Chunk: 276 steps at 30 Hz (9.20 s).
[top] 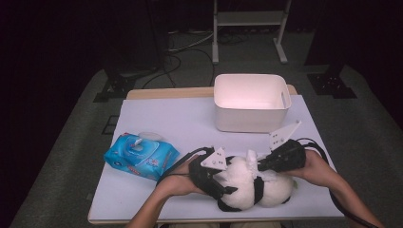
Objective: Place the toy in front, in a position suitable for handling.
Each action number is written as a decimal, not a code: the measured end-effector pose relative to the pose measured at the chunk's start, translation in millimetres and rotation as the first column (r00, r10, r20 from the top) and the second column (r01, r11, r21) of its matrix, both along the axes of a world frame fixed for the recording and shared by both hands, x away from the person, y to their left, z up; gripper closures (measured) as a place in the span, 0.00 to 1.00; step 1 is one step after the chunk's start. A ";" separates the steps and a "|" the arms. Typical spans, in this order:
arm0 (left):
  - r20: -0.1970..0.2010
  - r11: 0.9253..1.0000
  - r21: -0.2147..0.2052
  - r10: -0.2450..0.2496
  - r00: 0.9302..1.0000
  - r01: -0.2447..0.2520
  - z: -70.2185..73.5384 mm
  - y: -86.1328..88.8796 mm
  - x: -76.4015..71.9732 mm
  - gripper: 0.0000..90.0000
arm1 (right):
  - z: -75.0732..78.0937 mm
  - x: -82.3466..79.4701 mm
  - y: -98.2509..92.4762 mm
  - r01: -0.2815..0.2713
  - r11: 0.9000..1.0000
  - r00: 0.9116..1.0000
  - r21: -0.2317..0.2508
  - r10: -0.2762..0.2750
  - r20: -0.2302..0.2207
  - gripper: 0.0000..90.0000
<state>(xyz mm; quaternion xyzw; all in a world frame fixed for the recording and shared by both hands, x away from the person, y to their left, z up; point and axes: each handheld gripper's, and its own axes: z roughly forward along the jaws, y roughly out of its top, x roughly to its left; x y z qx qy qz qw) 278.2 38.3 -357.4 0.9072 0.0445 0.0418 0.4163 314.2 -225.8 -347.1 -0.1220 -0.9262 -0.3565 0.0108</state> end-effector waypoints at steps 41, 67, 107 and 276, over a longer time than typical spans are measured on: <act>0.033 0.999 0.021 -0.035 0.999 0.034 2.0 -3.7 -7.4 0.27 | 18.2 17.9 47.5 -0.085 0.996 0.996 -0.009 0.085 0.024 0.95; -0.023 1.000 0.000 0.027 0.999 -0.027 -3.4 6.3 8.7 0.27 | -4.9 -2.7 -69.4 0.148 0.989 0.989 0.007 -0.148 -0.016 0.95; -0.038 0.995 -0.036 0.087 0.996 -0.088 -21.1 26.2 18.2 0.33 | 5.2 -6.5 29.7 -0.044 0.999 0.996 -0.026 0.046 0.078 0.94; 0.001 0.992 0.115 -0.047 0.999 0.047 43.1 -16.4 54.2 0.60 | 14.4 34.1 10.0 -0.040 0.996 0.999 0.079 0.039 0.014 0.96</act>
